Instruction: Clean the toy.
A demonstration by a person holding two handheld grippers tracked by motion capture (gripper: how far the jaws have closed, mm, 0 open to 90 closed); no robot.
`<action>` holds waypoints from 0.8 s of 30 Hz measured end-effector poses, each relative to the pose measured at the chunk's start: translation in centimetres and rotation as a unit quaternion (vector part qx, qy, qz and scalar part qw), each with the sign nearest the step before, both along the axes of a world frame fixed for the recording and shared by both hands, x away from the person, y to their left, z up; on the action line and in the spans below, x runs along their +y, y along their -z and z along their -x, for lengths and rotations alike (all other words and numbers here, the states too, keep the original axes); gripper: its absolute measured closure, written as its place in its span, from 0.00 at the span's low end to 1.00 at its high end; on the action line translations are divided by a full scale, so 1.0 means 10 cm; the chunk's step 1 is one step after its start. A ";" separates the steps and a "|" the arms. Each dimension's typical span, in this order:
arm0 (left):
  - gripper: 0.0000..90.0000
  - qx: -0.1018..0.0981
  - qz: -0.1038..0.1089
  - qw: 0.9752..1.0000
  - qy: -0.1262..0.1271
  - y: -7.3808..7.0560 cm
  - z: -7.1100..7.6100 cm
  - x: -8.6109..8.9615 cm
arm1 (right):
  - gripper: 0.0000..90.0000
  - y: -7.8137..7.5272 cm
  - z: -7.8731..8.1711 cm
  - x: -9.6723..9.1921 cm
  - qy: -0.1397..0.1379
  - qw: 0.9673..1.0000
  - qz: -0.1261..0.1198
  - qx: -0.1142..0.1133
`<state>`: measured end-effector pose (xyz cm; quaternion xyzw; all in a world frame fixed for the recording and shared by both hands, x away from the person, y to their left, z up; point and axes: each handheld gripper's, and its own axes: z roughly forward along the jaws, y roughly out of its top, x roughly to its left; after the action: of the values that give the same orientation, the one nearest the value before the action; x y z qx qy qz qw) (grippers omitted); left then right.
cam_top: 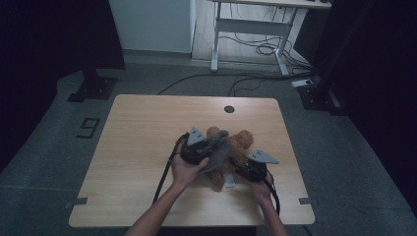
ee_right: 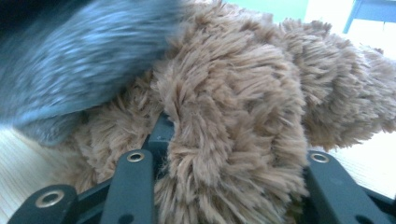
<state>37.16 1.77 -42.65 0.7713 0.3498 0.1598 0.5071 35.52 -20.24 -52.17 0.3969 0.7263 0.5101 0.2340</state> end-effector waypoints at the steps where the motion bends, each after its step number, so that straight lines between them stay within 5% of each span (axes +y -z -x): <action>1: 0.91 0.000 0.000 1.000 0.000 0.00 0.00 0.00 | 0.62 0.01 0.03 0.02 -0.001 1.000 0.007 -0.007; 2: 0.90 0.006 -0.009 1.000 0.010 -0.01 -0.06 -0.23 | 0.62 0.01 0.06 0.04 -0.003 1.000 0.014 -0.016; 3: 0.90 0.006 -0.009 1.000 0.010 -0.01 -0.06 -0.23 | 0.62 0.02 0.10 0.05 -0.006 1.000 0.019 -0.022; 4: 0.90 0.018 -0.042 0.999 0.009 0.07 -0.12 -0.44 | 0.62 0.02 0.14 0.07 -0.010 0.999 0.027 -0.027; 6: 0.90 0.024 -0.062 0.998 0.002 0.21 -0.16 -0.54 | 0.62 0.03 0.19 0.09 -0.012 0.999 0.040 -0.031; 8: 0.90 0.028 -0.052 0.998 0.000 0.28 -0.16 -0.49 | 0.62 0.06 0.20 0.07 -0.014 0.999 0.044 -0.022; 10: 0.90 0.026 -0.051 0.998 -0.008 0.28 -0.14 -0.37 | 0.62 0.09 0.20 0.05 -0.016 0.999 0.036 -0.022; 12: 0.90 0.021 -0.073 0.997 -0.031 0.27 -0.13 -0.20 | 0.62 0.09 0.22 0.07 -0.016 0.999 0.039 -0.025; 16: 0.90 0.051 -0.081 0.994 -0.051 0.31 -0.17 0.22 | 0.62 0.10 0.24 0.06 -0.018 0.999 0.033 -0.024; 19: 0.90 0.035 -0.107 0.991 -0.075 0.25 -0.11 0.48 | 0.62 0.10 0.25 0.08 -0.016 0.999 0.037 -0.025; 24: 0.90 0.059 -0.080 0.989 -0.113 0.31 -0.12 1.00 | 0.62 0.12 0.25 0.04 -0.021 1.000 0.016 -0.013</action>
<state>38.36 11.79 -45.80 0.7728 0.4505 0.1978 0.4009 33.00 -19.79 -53.37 0.3711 0.7396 0.5079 0.2393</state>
